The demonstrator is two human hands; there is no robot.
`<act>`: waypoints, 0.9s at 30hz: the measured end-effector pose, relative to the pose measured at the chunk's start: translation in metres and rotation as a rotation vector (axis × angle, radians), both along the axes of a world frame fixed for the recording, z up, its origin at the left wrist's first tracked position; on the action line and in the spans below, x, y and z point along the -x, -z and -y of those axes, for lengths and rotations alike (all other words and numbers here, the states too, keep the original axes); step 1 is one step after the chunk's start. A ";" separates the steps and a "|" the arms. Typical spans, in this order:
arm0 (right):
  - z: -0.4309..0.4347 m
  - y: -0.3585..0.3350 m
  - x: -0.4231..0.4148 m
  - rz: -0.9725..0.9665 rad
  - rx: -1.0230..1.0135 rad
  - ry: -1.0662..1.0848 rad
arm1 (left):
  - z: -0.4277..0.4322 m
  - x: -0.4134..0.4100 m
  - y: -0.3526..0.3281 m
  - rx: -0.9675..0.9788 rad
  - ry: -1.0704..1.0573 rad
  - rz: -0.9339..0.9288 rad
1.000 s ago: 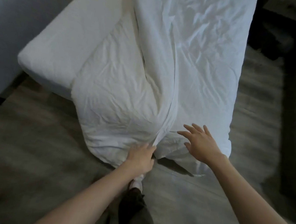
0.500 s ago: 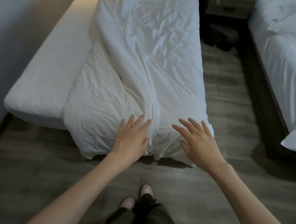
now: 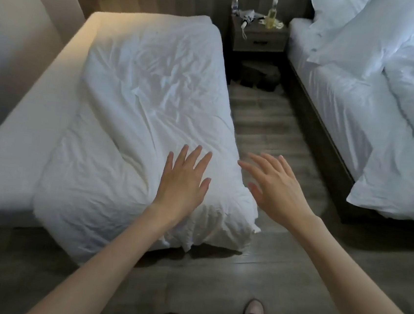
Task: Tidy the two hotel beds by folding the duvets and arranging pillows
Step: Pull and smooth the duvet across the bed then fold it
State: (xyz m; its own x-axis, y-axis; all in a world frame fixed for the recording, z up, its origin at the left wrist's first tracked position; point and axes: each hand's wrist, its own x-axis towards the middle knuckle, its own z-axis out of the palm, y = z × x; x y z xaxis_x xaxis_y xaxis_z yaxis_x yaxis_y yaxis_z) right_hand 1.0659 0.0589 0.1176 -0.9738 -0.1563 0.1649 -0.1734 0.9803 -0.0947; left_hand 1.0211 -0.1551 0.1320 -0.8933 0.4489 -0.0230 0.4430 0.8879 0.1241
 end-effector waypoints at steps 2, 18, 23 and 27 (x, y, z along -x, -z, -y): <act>-0.044 -0.008 0.000 -0.016 0.007 -0.007 | -0.046 0.002 -0.001 -0.007 -0.017 -0.006; -0.311 -0.035 0.086 -0.025 0.168 -0.029 | -0.295 0.086 -0.036 -0.093 -0.079 -0.071; -0.396 -0.031 0.173 -0.011 0.209 -0.011 | -0.383 0.177 -0.031 -0.100 -0.073 -0.090; -0.457 -0.046 0.250 0.025 0.294 0.005 | -0.451 0.249 -0.035 -0.128 -0.120 -0.066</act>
